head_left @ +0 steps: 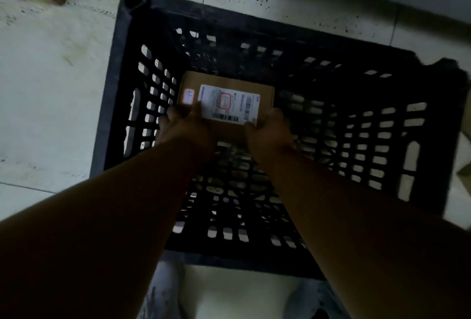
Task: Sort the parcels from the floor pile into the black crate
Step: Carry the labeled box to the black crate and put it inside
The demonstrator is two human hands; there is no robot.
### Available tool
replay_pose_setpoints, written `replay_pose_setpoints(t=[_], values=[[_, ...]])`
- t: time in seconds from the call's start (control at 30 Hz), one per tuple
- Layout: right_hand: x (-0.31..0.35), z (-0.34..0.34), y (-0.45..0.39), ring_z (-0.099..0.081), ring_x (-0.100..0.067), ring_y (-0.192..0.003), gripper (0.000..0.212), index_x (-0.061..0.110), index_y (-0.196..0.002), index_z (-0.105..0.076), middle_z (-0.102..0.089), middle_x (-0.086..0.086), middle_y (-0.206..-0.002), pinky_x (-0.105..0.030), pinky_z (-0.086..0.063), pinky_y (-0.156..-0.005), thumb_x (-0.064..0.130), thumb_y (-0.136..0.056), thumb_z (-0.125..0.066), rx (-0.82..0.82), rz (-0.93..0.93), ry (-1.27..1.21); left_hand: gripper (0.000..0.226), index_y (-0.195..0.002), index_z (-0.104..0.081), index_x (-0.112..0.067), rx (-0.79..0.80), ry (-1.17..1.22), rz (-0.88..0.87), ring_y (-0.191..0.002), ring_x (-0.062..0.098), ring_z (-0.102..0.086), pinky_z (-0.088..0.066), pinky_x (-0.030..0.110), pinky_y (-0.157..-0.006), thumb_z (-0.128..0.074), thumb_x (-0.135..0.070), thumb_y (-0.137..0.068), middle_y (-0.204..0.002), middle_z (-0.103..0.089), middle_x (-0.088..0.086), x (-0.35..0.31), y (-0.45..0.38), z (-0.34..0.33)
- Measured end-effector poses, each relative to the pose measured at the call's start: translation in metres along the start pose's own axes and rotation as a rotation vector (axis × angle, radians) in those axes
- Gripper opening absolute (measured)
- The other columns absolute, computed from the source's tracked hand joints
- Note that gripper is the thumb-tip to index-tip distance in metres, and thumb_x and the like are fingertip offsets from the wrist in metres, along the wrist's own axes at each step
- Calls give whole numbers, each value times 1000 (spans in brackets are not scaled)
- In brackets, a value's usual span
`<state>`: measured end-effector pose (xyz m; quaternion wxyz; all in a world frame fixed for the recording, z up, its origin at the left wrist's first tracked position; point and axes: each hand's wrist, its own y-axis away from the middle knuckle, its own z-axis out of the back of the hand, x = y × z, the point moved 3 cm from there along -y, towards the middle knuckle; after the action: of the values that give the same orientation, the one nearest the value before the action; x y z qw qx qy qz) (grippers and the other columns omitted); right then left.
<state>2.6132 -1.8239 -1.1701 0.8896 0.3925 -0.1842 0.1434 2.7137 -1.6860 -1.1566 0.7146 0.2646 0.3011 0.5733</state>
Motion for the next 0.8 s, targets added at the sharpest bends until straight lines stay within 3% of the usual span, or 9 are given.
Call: replay_pose_setpoints(t=[0.07,0.17,0.27,0.37,0.47,0.53,0.57,0.67,0.8], values=[[-2,-7,-6,-48,-30,-126,55,12,-139,-43,-44,-13,-142,-40,-45,-103,31,-91,-62,9,54,11,80,-150,-19,-33,-49,19,-47,-140,39,-15,-25,54,-111,-57,-50,-83,-157,-10,11,-1,-13,-3],[-4,-9,-6,-46,-24,-128,53,19,-142,-46,-40,-8,-145,-31,-40,-106,25,-92,-61,20,170,2,112,-153,2,-25,-27,112,-67,-144,36,-9,-18,50,-115,-60,-68,-70,-161,1,5,-8,-21,-10],[-7,-14,-8,-29,-24,-143,68,19,-153,-27,-21,-7,-160,-36,-29,-117,33,-94,-57,135,242,191,118,-151,17,-17,11,18,-99,-146,32,11,-4,45,-119,-50,-76,-74,-160,20,6,-12,-22,-20],[-9,-16,-9,5,-30,-150,86,17,-157,2,14,-10,-164,-45,-11,-122,47,-96,-50,286,171,417,113,-149,21,-15,56,-15,-88,-146,33,13,-3,45,-117,-51,-68,-81,-158,25,8,-14,-24,-22],[-1,-10,-7,15,-33,-149,90,16,-156,7,24,-14,-160,-50,-9,-121,50,-95,-50,315,116,506,99,-152,7,-12,90,63,-73,-147,35,-4,-15,50,-119,-59,-45,-87,-161,5,13,-16,-21,-12],[9,2,0,13,-31,-150,85,19,-157,0,21,-10,-162,-51,-12,-121,42,-95,-54,258,104,475,76,-149,-16,-14,43,135,-101,-138,34,-31,-35,51,-110,-59,-23,-88,-155,-25,11,-22,-11,2],[15,11,7,7,-30,-150,82,21,-157,-5,15,-9,-163,-50,-15,-120,35,-94,-56,220,109,449,71,-148,-21,-15,-1,99,-109,-133,34,-37,-39,49,-107,-56,-17,-87,-152,-30,10,-26,1,11],[37,41,43,-20,-32,-145,76,21,-154,-17,-14,-11,-161,-47,-27,-116,19,-89,-58,97,206,410,69,-150,-26,-19,-127,-71,-189,-137,34,-30,-35,48,-108,-50,-16,-86,-158,-24,4,-42,47,37],[60,98,105,-39,-29,-132,63,19,-146,-34,-40,-10,-146,-44,-37,-108,20,-88,-60,-23,307,347,56,-141,-39,-15,-261,4,-290,-126,34,-41,-40,48,-99,-52,-13,-86,-143,-41,10,-64,130,78]])
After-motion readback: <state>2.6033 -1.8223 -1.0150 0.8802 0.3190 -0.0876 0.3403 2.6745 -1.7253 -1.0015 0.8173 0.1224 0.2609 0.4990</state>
